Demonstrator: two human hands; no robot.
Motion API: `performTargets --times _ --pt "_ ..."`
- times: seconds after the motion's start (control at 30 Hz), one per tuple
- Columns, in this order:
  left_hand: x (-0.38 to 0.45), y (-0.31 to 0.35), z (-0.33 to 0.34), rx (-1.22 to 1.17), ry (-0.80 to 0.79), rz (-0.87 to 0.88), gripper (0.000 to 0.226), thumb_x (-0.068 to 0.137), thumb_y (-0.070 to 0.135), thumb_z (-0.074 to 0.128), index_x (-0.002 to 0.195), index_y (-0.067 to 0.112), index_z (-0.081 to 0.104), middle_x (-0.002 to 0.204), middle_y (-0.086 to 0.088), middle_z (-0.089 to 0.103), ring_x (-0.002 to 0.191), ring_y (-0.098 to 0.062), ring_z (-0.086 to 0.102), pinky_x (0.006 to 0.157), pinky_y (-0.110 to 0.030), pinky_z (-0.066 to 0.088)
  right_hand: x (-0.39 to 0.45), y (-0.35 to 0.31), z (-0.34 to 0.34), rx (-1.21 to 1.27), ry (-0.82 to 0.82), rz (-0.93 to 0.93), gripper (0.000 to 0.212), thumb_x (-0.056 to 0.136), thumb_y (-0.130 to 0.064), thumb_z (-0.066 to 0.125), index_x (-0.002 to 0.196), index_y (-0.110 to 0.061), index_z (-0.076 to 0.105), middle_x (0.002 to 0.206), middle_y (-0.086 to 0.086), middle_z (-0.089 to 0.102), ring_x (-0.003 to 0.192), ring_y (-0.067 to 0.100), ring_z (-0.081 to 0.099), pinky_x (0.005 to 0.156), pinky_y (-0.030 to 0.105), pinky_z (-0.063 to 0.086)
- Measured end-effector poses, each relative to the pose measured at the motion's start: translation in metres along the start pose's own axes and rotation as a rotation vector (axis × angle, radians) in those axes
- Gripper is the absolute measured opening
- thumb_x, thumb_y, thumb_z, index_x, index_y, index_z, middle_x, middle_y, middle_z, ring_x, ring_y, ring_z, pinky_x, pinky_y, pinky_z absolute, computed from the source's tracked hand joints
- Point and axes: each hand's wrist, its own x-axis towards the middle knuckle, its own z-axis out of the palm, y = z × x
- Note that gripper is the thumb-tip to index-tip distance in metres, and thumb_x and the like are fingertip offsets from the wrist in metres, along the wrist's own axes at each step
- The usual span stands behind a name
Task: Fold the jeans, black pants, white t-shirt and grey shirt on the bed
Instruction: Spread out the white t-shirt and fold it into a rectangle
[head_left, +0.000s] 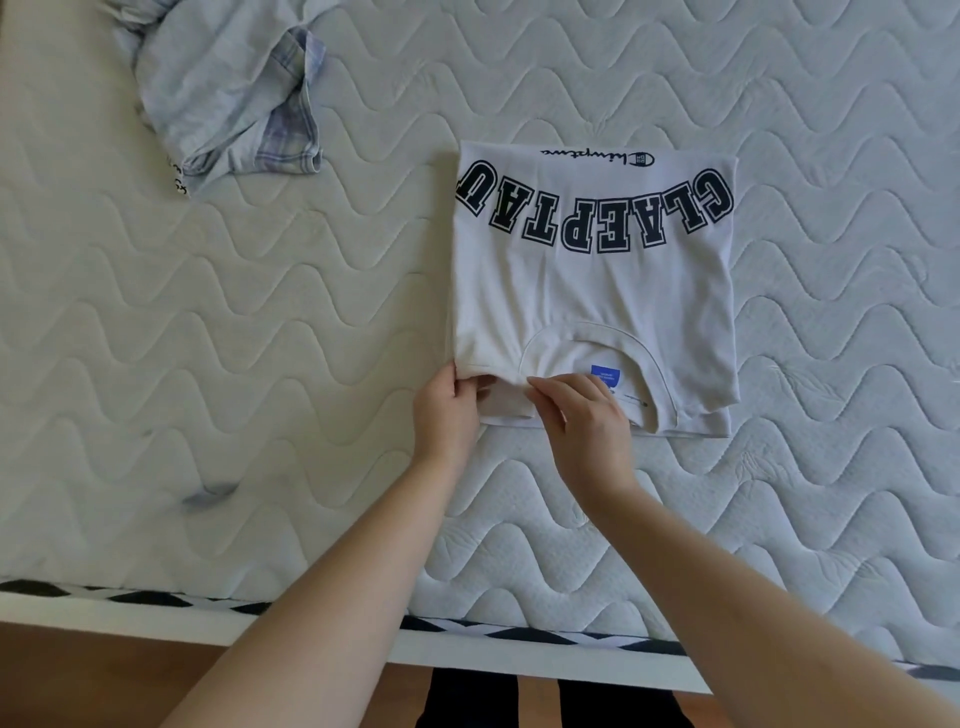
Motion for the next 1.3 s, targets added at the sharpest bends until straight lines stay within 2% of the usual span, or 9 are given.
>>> performTargets --times 0.1,0.2,0.33,0.47,0.57,0.7,0.9,1.07,1.3 --pt "-0.004 0.005 0.011 -0.562 -0.144 -0.224 0.019 0.098 0.009 0.051 0.097 0.011 0.07 0.092 -0.007 0.075 0.087 -0.016 0.071 0.075 -0.027 0.057 -0.003 0.002 -0.002 0.008 0.019 0.003 0.009 0.086 -0.012 0.073 0.093 -0.007 0.076 0.08 0.002 0.069 0.072 0.023 0.062 0.065 0.03 0.05" --pt "-0.003 -0.001 0.013 -0.783 -0.193 -0.391 0.018 0.098 0.003 0.049 0.101 0.006 0.067 0.091 -0.008 0.074 0.086 -0.016 0.071 0.071 -0.024 0.057 -0.007 0.005 -0.002 0.002 0.005 -0.013 0.01 0.087 -0.014 0.072 0.093 -0.007 0.076 0.081 0.002 0.07 0.073 0.022 0.062 0.068 0.027 0.048" --pt "0.0 -0.017 0.005 -0.38 -0.203 -0.367 0.018 0.098 0.01 0.051 0.098 0.007 0.069 0.089 -0.01 0.074 0.082 -0.019 0.071 0.07 -0.025 0.057 -0.012 0.007 0.005 -0.004 -0.035 -0.069 0.009 0.086 -0.016 0.074 0.09 -0.008 0.077 0.081 0.001 0.071 0.072 0.023 0.062 0.069 0.031 0.051" --pt "0.01 -0.023 -0.013 0.188 0.037 -0.14 0.015 0.085 0.009 0.06 0.072 0.014 0.066 0.061 -0.001 0.065 0.051 -0.01 0.059 0.049 -0.025 0.045 -0.013 0.009 0.016 0.006 -0.072 -0.064 0.007 0.085 -0.014 0.075 0.09 -0.009 0.078 0.083 0.001 0.072 0.072 0.025 0.062 0.06 0.034 0.052" --pt "0.015 -0.023 -0.027 0.448 0.011 0.035 0.022 0.079 0.007 0.065 0.1 0.013 0.066 0.082 0.002 0.066 0.075 -0.018 0.059 0.067 -0.028 0.043 -0.014 0.011 0.022 -0.011 -0.095 -0.087 0.006 0.083 -0.014 0.077 0.088 -0.01 0.079 0.085 0.0 0.073 0.072 0.026 0.063 0.058 0.034 0.053" --pt "0.03 -0.017 -0.037 0.382 -0.041 0.058 0.028 0.089 0.006 0.052 0.114 0.011 0.063 0.108 -0.005 0.068 0.1 -0.023 0.063 0.085 -0.026 0.045 -0.014 0.013 0.026 -0.024 -0.113 -0.089 0.006 0.084 -0.016 0.077 0.087 -0.012 0.079 0.087 -0.003 0.075 0.074 0.024 0.063 0.058 0.033 0.053" --pt "0.063 0.005 -0.019 0.449 -0.053 0.032 0.04 0.091 0.048 0.06 0.1 0.011 0.068 0.089 0.001 0.065 0.086 -0.019 0.059 0.072 -0.025 0.039 -0.014 0.013 0.027 -0.039 -0.121 -0.13 0.006 0.08 -0.012 0.08 0.086 -0.011 0.079 0.085 -0.004 0.075 0.07 0.024 0.064 0.058 0.035 0.054" --pt "0.078 0.017 -0.004 0.48 -0.025 0.008 0.023 0.091 0.03 0.06 0.076 0.013 0.062 0.077 -0.011 0.063 0.076 -0.029 0.057 0.065 -0.03 0.037 -0.013 0.014 0.024 -0.054 -0.108 -0.152 0.005 0.08 -0.012 0.08 0.085 -0.011 0.079 0.083 -0.003 0.075 0.068 0.025 0.064 0.056 0.036 0.054" --pt "0.061 0.0 -0.014 0.44 0.135 0.017 0.02 0.09 0.032 0.063 0.088 0.012 0.065 0.088 -0.006 0.07 0.086 -0.028 0.063 0.069 -0.029 0.039 -0.013 0.016 0.033 -0.13 -0.218 -0.147 0.016 0.081 -0.005 0.076 0.096 -0.011 0.077 0.096 -0.002 0.075 0.077 0.025 0.066 0.062 0.039 0.056"
